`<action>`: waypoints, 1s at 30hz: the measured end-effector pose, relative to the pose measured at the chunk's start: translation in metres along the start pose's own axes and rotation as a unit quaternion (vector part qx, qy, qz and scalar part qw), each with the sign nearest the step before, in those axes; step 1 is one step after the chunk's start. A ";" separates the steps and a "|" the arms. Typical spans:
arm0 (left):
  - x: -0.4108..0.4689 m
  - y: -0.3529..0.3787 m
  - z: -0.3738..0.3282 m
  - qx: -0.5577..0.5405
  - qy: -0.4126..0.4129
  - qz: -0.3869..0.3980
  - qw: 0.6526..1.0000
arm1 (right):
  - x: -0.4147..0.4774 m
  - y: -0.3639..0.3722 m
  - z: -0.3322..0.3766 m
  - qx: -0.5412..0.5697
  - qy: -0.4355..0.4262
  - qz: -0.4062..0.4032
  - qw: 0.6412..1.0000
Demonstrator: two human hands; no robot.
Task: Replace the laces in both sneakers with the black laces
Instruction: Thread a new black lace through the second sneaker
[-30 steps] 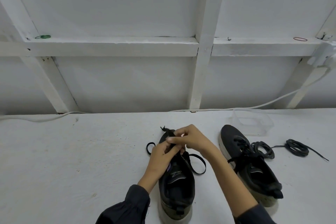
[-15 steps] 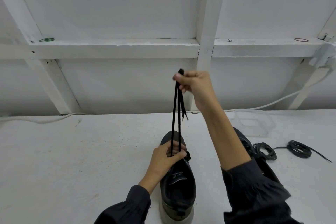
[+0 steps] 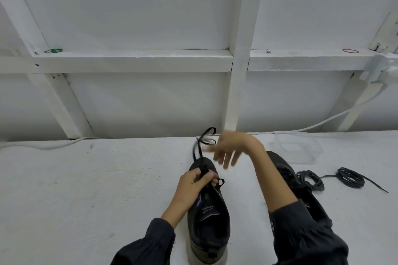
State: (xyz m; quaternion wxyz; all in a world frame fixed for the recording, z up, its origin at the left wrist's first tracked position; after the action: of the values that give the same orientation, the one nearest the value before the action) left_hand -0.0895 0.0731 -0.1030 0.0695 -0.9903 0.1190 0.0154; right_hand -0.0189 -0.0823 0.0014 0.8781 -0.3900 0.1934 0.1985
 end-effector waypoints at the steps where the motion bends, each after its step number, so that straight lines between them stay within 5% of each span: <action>1: 0.001 0.000 0.000 0.011 -0.002 0.001 1.000 | -0.004 0.013 -0.006 -0.001 -0.009 0.042 0.999; 8: 0.003 -0.002 0.000 0.069 -0.009 -0.006 0.998 | -0.009 0.056 -0.016 0.256 -0.146 -0.083 0.952; 15: 0.004 -0.003 0.002 0.115 0.004 0.010 0.993 | -0.016 0.059 -0.009 0.335 -0.147 -0.107 0.924; 19: 0.001 -0.001 0.000 0.069 0.011 0.009 0.997 | -0.024 0.034 0.009 0.413 -0.181 -0.154 0.879; 27: -0.004 -0.005 0.000 0.071 0.064 -0.055 0.994 | -0.034 0.022 0.023 0.316 -0.195 -0.140 0.918; 30: -0.006 -0.006 0.006 0.083 0.044 -0.001 0.996 | -0.034 0.024 0.019 0.328 -0.200 -0.129 0.914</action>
State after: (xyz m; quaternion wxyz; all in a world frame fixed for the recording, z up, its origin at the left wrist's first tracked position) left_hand -0.0937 0.0807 -0.1075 0.1463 -0.9810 0.1217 -0.0384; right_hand -0.0559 -0.0594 0.0157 0.9951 -0.0533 0.0154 0.0825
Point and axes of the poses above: each hand's wrist, its own x-axis towards the middle knuckle, its own y-axis out of the palm, z = x × y, the point moved 1 cm from there along x, towards the middle knuckle, and after that the axes turned 4 degrees about x, right-handed, at the moved point
